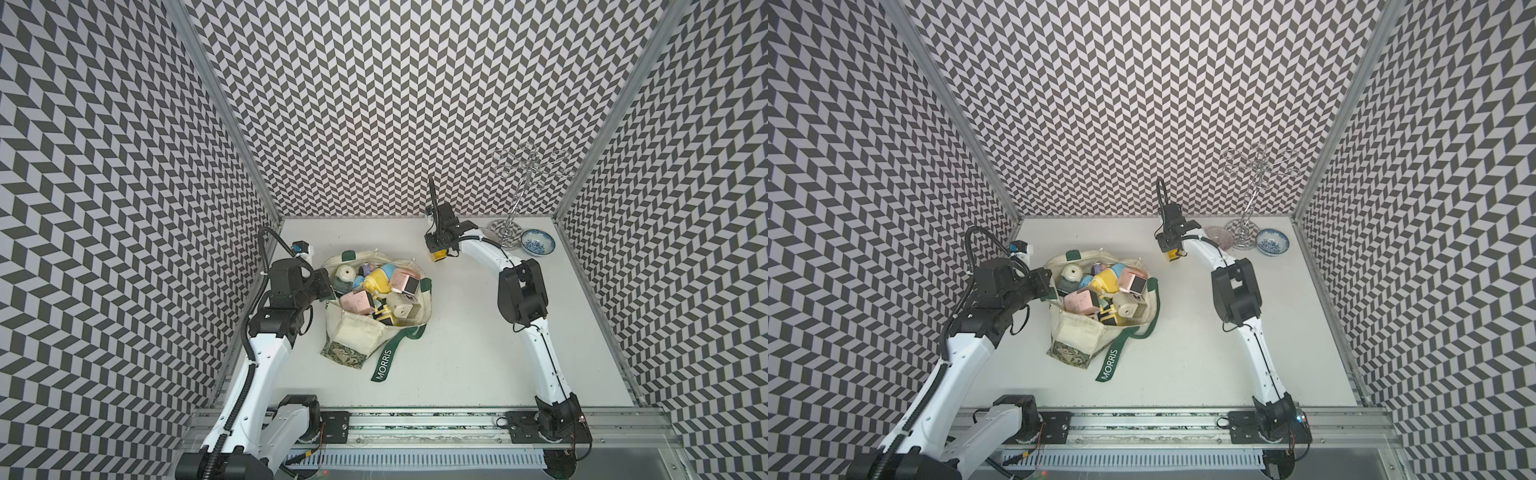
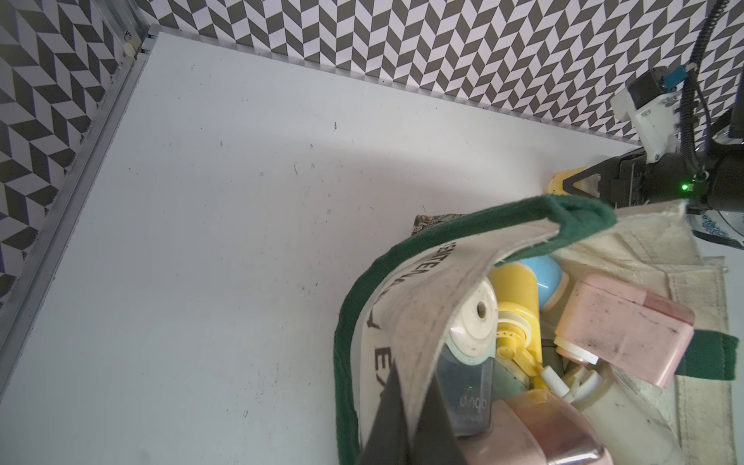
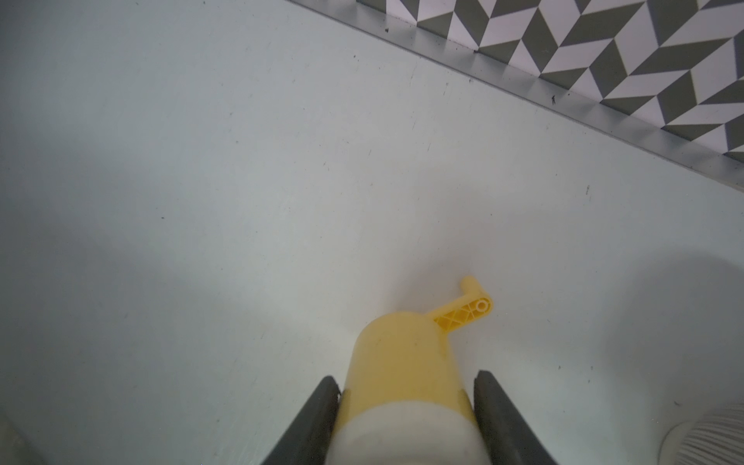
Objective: Take out the pencil sharpeners from the tote bags
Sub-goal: Place the pencil sharpener at the center of the board.
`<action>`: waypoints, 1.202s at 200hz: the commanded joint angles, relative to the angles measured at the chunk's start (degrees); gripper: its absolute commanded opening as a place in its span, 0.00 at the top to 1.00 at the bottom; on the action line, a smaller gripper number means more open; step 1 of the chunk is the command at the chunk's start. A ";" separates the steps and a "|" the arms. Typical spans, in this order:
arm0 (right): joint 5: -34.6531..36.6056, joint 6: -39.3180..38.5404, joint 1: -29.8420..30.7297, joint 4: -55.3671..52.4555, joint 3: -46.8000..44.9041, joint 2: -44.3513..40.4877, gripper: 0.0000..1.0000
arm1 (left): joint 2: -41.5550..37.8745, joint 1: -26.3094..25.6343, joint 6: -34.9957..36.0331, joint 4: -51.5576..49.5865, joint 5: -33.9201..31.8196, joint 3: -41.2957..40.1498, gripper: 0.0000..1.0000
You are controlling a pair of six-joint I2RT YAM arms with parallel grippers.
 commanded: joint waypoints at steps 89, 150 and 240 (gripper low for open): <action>-3.88 11.08 -0.17 59.01 -52.66 -26.17 0.69 | -0.75 -0.22 0.46 1.45 0.48 0.36 1.00; -2.75 14.59 0.76 62.47 -57.55 -25.67 0.65 | -0.97 -0.46 0.55 1.40 -0.03 0.30 1.00; 3.89 14.30 5.80 78.44 -76.57 -31.92 0.60 | -1.25 -0.49 0.60 1.37 -0.01 0.35 1.00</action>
